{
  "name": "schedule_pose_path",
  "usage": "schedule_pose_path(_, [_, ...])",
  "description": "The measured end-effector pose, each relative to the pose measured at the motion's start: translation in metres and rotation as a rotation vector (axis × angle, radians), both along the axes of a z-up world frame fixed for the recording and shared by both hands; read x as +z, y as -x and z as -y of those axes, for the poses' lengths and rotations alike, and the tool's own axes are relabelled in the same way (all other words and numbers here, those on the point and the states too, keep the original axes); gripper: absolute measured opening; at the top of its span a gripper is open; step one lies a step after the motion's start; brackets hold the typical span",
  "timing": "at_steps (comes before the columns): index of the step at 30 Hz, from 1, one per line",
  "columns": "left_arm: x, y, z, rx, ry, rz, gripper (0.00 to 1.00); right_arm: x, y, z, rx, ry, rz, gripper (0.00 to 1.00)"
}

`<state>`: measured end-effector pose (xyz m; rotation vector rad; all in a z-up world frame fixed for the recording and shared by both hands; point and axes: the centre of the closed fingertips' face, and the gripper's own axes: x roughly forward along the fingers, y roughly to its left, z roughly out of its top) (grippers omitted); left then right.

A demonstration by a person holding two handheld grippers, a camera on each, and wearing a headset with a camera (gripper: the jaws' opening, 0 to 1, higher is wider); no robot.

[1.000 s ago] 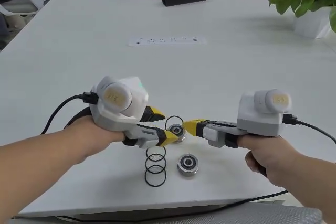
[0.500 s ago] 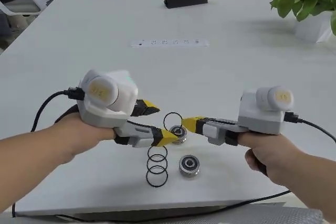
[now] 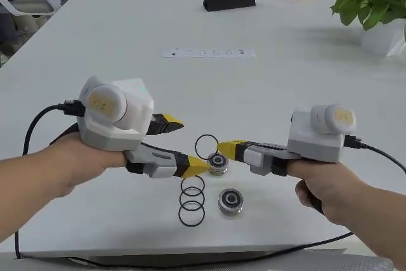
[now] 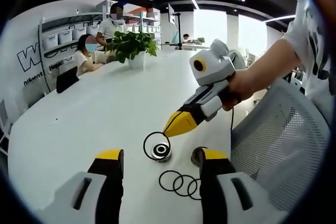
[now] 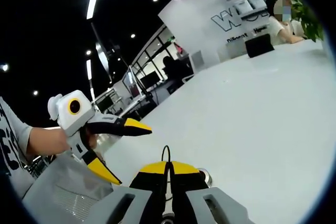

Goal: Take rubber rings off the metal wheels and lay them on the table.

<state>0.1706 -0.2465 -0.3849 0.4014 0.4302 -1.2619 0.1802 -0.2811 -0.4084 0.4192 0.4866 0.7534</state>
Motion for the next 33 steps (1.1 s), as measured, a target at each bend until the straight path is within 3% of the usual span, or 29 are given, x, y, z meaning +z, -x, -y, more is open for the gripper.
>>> schedule_pose_path(17, [0.007, 0.003, -0.022, 0.02, -0.002, 0.01, 0.64, -0.004, 0.001, -0.009, 0.028, 0.015, -0.011, 0.0])
schedule_pose_path(33, [0.006, 0.005, -0.039, 0.06, 0.002, 0.001, 0.67, -0.024, 0.006, -0.019, 0.066, 0.043, -0.061, 0.0])
